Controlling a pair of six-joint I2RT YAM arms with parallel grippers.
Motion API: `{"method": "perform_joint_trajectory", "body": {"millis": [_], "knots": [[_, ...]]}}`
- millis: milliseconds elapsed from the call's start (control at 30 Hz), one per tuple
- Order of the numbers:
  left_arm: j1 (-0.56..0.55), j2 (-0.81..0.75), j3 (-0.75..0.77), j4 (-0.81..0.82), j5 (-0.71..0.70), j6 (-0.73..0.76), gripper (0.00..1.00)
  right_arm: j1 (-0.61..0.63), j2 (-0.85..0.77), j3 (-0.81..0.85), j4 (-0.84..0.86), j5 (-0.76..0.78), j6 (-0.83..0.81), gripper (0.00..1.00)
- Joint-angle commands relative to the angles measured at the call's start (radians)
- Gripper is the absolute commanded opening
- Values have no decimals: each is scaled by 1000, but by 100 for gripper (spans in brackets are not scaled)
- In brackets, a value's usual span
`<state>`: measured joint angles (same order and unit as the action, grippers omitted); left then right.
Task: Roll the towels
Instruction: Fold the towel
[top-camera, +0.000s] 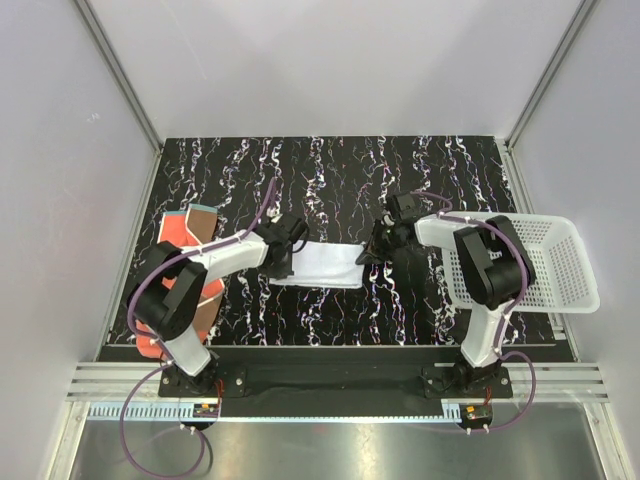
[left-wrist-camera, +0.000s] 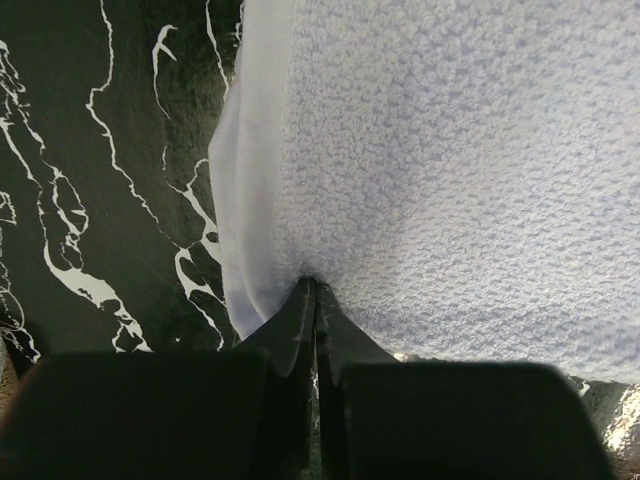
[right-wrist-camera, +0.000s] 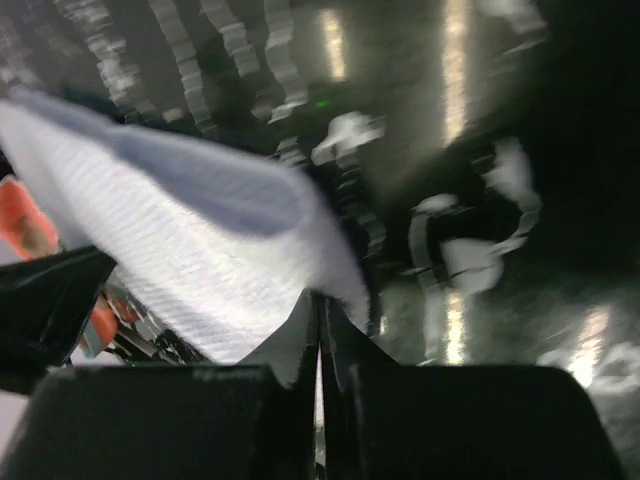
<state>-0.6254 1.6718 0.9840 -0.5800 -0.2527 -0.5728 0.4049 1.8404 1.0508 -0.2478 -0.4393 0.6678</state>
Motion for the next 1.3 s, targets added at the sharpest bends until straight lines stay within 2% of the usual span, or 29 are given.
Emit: {"method": "perform_joint_trajectory", "body": {"millis": [0,233,400,567,800,900,933,1000,1100,1267], "knots": [[12,29,39,-53,-56,28,0,-47,77,28,31,-35,-45,0],[58,72,88,-69,-53,39,0,-58,132,-92,153,-70,-11,0],[113,138,244,-118,-80,86,0,-49,51,-198,193,-70,27,0],[156,221,346,-141,-74,111,0,18,-88,-291,136,8,52,0],[151,229,315,-109,-31,116,0,138,-204,-351,1,108,115,0],[135,159,309,-121,-78,117,0,164,-262,-309,-82,157,122,2],[128,138,311,-127,-94,119,4,179,-280,-293,-106,180,122,3],[104,68,320,-147,-134,129,8,190,-332,-234,-178,203,115,12],[60,-48,308,-162,-155,140,11,196,-391,-163,-243,226,96,16],[-51,-227,208,-86,-57,119,11,195,-396,-104,-269,251,55,20]]}}
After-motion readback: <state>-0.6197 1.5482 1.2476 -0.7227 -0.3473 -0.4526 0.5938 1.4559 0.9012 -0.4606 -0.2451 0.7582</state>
